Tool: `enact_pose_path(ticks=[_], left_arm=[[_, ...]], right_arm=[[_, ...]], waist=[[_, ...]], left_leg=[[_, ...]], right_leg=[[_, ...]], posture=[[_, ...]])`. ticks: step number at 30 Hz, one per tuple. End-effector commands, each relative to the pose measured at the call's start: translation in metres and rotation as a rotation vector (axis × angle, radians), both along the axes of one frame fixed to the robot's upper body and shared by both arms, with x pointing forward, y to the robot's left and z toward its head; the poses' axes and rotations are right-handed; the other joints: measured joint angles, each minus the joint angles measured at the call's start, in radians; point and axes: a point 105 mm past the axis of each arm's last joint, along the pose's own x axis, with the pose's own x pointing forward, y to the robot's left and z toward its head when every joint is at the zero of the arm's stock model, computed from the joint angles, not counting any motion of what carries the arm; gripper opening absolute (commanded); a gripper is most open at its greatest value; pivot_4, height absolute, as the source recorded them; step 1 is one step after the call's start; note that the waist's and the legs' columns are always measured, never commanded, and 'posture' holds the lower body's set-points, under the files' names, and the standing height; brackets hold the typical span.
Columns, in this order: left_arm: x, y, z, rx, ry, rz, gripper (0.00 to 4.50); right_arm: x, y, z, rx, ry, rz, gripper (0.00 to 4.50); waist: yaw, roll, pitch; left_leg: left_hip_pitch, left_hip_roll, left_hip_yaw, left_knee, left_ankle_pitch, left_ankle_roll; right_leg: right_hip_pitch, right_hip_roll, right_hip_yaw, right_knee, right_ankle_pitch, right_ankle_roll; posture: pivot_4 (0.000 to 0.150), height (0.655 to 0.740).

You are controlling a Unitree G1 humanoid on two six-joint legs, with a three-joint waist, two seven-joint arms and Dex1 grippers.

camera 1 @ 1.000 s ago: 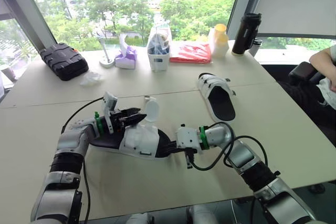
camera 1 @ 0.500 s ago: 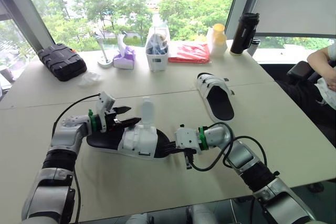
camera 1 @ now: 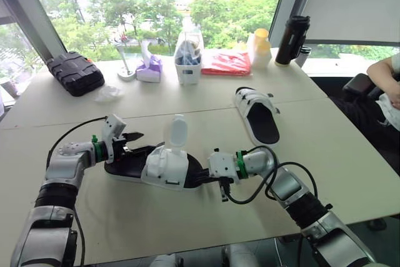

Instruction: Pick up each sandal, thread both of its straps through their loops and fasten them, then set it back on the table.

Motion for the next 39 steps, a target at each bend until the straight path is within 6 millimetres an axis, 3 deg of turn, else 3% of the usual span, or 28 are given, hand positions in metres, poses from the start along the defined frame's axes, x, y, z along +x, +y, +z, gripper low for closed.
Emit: enact_pose_path(ticks=[1, 4, 9, 16, 25, 32, 39], left_arm=[[-0.008, 0.019, 0.01, 0.031, -0.014, -0.013, 4.45], [-0.012, 0.029, 0.007, 0.085, -0.019, -0.026, 4.45], [0.01, 0.04, 0.015, 0.096, -0.121, 0.095, 4.45], [0.028, 0.022, 0.017, 0.108, -0.169, 0.066, 4.45], [-0.004, 0.001, 0.004, 0.123, -0.032, -0.223, 4.45], [-0.02, 0.002, 0.014, 0.108, 0.015, -0.27, 4.45], [-0.031, -0.018, 0.024, 0.048, 0.031, -0.308, 4.45]], right_arm=[[-0.004, -0.002, -0.01, -0.043, 0.021, 0.012, 0.0], [-0.001, -0.002, -0.007, -0.034, 0.014, 0.006, 0.0], [0.004, -0.001, -0.001, -0.023, 0.0, -0.002, 0.0], [0.005, -0.002, 0.003, -0.02, -0.013, 0.0, 0.0], [0.014, 0.004, 0.016, 0.082, -0.042, -0.068, 0.0], [0.017, 0.014, 0.009, 0.145, -0.059, -0.103, 0.0], [0.008, 0.031, 0.015, 0.237, -0.021, -0.06, 0.0]], waist=[[-0.001, 0.0, 0.0], [-0.002, 0.0, 0.0], [0.008, 0.0, 0.0], [0.02, 0.0, 0.0], [0.019, 0.0, 0.0], [0.017, 0.0, 0.001], [0.017, 0.001, 0.001]], left_leg=[[0.0, 0.0, 0.0, 0.0, 0.0, 0.0], [0.0, 0.0, 0.0, 0.0, 0.0, 0.0], [0.0, 0.0, 0.0, 0.0, 0.0, 0.0], [0.0, 0.0, 0.0, 0.001, 0.0, 0.0], [-0.001, 0.0, 0.001, 0.001, 0.0, 0.0], [-0.002, 0.0, 0.0, 0.0, 0.0, 0.0], [-0.002, 0.0, 0.0, 0.0, 0.0, 0.0]], right_leg=[[0.0, 0.0, 0.0, 0.0, 0.0, 0.0], [0.0, 0.0, 0.0, 0.0, 0.0, 0.0], [0.0, 0.0, -0.001, 0.0, 0.0, 0.0], [0.0, 0.0, -0.001, 0.0, 0.0, 0.0], [-0.001, 0.0, -0.001, 0.001, 0.0, 0.0], [-0.002, 0.0, 0.0, 0.001, 0.0, 0.0], [-0.002, 0.0, 0.0, 0.001, 0.0, 0.0]], posture=[[0.15, 0.74], [0.15, 0.74], [0.15, 0.74], [0.15, 0.74], [0.15, 0.74], [0.15, 0.74], [0.15, 0.74]])
